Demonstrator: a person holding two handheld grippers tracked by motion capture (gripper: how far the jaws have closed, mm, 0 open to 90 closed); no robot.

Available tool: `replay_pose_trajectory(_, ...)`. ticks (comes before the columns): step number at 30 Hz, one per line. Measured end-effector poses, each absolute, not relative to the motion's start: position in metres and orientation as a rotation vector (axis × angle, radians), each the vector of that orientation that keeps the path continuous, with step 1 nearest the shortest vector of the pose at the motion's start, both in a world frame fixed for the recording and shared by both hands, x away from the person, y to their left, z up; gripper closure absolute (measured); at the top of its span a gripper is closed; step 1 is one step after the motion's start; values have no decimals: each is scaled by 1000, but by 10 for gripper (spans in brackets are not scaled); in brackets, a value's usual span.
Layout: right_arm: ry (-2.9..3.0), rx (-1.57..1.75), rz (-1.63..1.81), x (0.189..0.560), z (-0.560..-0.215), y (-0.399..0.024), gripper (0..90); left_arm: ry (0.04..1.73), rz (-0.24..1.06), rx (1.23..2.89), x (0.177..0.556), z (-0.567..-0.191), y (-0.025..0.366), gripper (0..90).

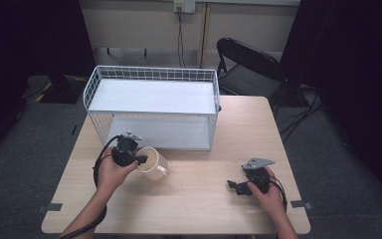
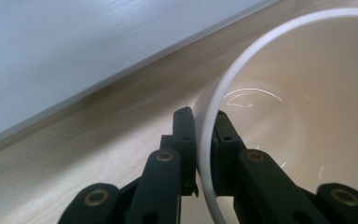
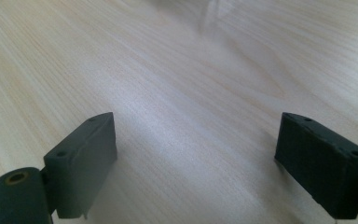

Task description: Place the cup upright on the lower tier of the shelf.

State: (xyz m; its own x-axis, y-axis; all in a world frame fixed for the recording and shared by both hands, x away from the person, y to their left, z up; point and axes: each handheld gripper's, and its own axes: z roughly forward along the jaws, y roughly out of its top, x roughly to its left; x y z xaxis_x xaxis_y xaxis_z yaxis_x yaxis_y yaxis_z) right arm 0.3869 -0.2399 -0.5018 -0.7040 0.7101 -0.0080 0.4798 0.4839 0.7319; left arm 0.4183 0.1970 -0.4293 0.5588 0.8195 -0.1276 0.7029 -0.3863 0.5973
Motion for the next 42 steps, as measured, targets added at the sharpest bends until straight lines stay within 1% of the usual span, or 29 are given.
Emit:
replay_pose_trajectory(13, 2424, 1006, 1050, 387, -502, -240, 118, 1252, 313, 2141, 422, -427, 202, 834)
replay_pose_trajectory(14, 2424, 1006, 1050, 387, -502, -240, 118, 1271, 315, 2109, 422, -428, 201, 833)
replay_pose_trajectory(18, 2424, 1005, 1050, 387, -502, -240, 118, 1271, 343, 2111, 424, -426, 201, 834)
replay_pose_trajectory(42, 2424, 1006, 1050, 387, -502, -240, 118, 1348, 548, 1953, 430, -427, 210, 834)
